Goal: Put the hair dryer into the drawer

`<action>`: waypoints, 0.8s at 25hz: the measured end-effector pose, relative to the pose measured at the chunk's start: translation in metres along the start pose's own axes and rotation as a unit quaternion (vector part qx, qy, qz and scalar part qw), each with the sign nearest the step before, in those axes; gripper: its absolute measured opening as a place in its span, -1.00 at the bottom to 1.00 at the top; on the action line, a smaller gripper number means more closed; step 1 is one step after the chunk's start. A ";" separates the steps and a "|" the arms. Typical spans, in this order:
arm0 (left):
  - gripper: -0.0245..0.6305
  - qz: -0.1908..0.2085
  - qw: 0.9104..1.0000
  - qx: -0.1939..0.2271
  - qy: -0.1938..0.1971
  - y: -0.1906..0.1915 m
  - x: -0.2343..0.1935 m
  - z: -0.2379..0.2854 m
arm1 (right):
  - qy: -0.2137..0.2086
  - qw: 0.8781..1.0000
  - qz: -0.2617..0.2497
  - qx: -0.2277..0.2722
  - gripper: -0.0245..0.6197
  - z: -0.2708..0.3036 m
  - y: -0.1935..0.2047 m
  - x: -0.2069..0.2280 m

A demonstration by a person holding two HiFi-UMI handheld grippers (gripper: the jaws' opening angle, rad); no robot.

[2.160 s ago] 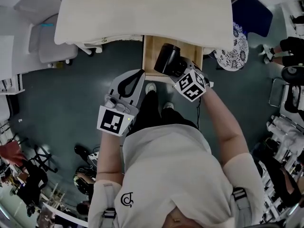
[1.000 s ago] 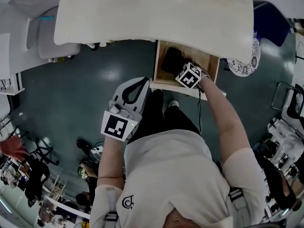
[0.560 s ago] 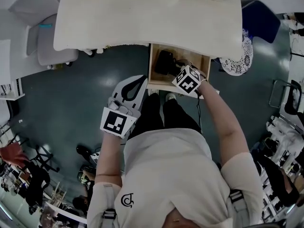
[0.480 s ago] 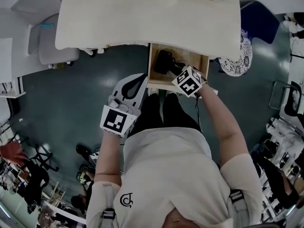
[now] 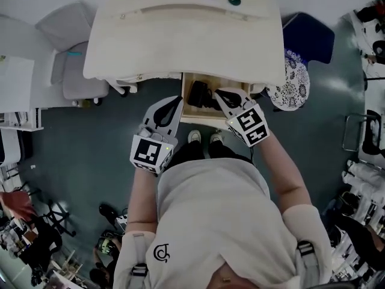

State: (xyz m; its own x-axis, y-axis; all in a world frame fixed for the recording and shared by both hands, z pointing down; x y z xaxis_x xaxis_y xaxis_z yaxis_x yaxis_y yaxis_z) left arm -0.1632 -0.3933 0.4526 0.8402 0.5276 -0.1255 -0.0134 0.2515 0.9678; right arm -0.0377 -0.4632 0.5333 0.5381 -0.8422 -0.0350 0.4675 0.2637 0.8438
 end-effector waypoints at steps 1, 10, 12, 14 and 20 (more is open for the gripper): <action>-0.88 0.005 1.000 0.000 -0.005 -0.005 0.002 0.001 | -0.001 1.000 0.010 0.025 -0.90 -0.011 -0.012 0.002; -0.88 0.069 0.997 0.027 0.008 -0.058 0.019 0.015 | 0.068 0.980 0.024 0.188 -0.90 -0.090 -0.086 0.043; -0.88 0.082 0.996 0.030 0.009 -0.069 0.023 0.016 | 0.078 0.974 0.027 0.209 -0.90 -0.103 -0.093 0.050; -0.88 0.090 0.995 0.038 0.008 -0.080 0.024 0.016 | 0.081 0.970 0.037 0.226 -0.90 -0.115 -0.100 0.055; -0.88 0.096 0.994 0.056 0.005 -0.104 0.022 0.019 | 0.090 0.961 0.027 0.262 -0.91 -0.137 -0.117 0.059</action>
State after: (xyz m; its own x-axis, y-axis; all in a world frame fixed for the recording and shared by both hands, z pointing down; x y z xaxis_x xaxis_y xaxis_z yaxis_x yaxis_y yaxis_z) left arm -0.1331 -0.4230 0.3534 0.8228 0.5648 0.0630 -0.1132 0.0543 0.9921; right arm 0.0359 -0.4796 0.3587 0.6860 -0.7267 -0.0367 0.0447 -0.0082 0.9990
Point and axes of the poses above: the fingertips, and each gripper's own axes: z forward along the fingers, x to its right, y out of its underside, the point moved 3 cm from there along -z, backward along the fingers, and after that the axes turned 10 degrees about y, right-handed, at the moved point
